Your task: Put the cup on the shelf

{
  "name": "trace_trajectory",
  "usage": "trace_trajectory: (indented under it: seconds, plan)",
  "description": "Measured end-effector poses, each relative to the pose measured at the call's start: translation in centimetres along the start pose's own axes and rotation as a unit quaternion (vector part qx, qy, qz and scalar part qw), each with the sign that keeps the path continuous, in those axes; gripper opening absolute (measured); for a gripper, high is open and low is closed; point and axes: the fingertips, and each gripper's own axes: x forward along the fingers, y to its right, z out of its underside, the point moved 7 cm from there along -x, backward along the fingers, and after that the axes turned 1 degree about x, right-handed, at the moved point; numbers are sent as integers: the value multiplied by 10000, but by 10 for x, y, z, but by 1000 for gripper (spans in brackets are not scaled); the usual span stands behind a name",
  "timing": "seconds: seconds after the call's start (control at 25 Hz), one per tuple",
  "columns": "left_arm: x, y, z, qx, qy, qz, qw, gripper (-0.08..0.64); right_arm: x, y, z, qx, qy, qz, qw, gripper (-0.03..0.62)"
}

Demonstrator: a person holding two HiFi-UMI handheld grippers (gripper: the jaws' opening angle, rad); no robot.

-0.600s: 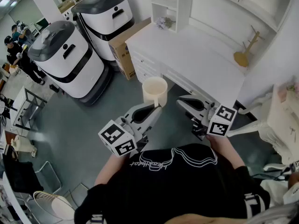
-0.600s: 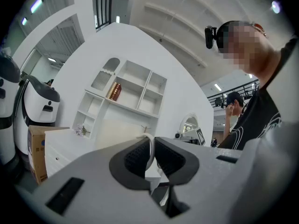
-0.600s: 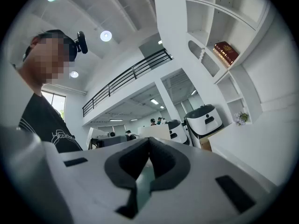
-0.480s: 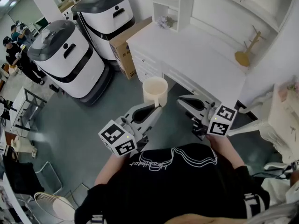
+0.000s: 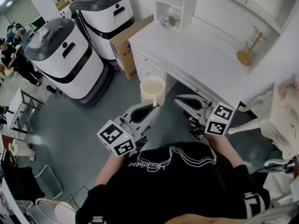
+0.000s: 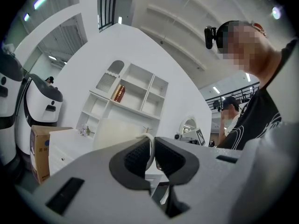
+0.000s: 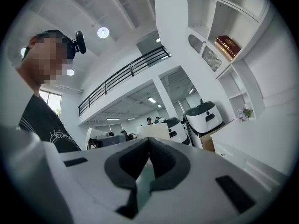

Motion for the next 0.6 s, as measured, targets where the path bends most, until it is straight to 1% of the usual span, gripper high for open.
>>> trace_trajectory:
  seconds: [0.16, 0.32, 0.48, 0.6]
  plan:
    - [5, -14, -2, -8, 5, 9, 10000, 35, 9, 12, -4, 7, 19, 1, 10000, 6]
    - [15, -35, -3, -8, -19, -8, 10000, 35, 23, 34, -7, 69, 63, -47, 9999, 6]
    - [30, -68, -8, -13, -28, -48, 10000, 35, 42, 68, -15, 109, 70, -62, 9999, 6]
    - [49, -97, -11, -69, -58, -120, 9999, 35, 58, 101, -22, 183, 29, -112, 9998, 6]
